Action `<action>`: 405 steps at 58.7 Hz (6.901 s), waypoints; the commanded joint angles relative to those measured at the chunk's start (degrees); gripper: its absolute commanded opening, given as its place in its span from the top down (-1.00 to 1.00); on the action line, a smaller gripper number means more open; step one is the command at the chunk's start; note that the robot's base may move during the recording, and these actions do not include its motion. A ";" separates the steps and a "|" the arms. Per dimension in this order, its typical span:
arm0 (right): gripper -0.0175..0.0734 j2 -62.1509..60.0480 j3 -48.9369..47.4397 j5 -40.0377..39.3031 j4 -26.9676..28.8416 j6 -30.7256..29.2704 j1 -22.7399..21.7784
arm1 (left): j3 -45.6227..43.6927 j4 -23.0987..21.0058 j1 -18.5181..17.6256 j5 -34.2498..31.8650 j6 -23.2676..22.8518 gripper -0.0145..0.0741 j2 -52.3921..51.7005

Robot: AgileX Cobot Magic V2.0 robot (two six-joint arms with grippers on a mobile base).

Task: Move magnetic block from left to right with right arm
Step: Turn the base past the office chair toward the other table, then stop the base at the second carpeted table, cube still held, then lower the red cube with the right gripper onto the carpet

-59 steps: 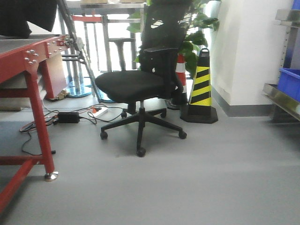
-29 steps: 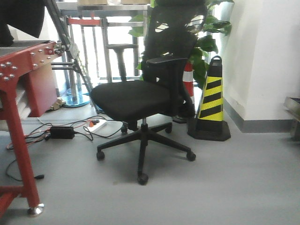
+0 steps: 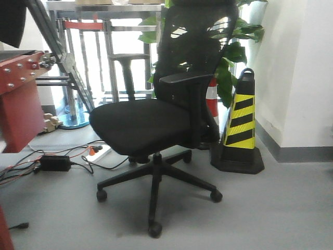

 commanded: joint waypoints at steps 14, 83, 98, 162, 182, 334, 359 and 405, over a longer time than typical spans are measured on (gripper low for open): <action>0.31 0.52 -1.53 -5.28 -0.60 -0.55 -0.27 | 0.44 0.00 0.01 -5.04 -0.25 0.94 -0.68; 0.31 0.52 -1.53 -5.28 -0.60 -0.55 -0.27 | 0.44 0.00 0.01 -5.04 -0.25 0.94 -0.68; 0.31 0.52 -1.53 -5.28 -0.60 -0.55 -0.27 | 0.44 0.00 0.01 -5.04 -0.25 0.94 -0.68; 0.31 0.52 -1.53 -5.28 -0.60 -0.55 -0.27 | 0.44 0.00 0.01 -5.04 -0.25 0.94 -0.68; 0.31 0.52 -1.53 -5.28 -0.60 -0.55 -0.27 | 0.44 0.00 0.01 -5.04 -0.25 0.94 -0.68; 0.31 26.09 -12.46 7.59 3.41 4.62 19.28 | 0.44 0.00 0.01 -5.04 -0.25 0.94 -0.68; 0.30 57.11 -28.69 20.36 -6.43 31.71 39.57 | 0.44 0.00 0.01 -5.04 -0.25 0.94 -0.68; 0.30 98.27 -73.48 57.24 -6.46 47.93 47.04 | 0.44 0.00 0.01 -5.04 -0.25 0.94 -0.68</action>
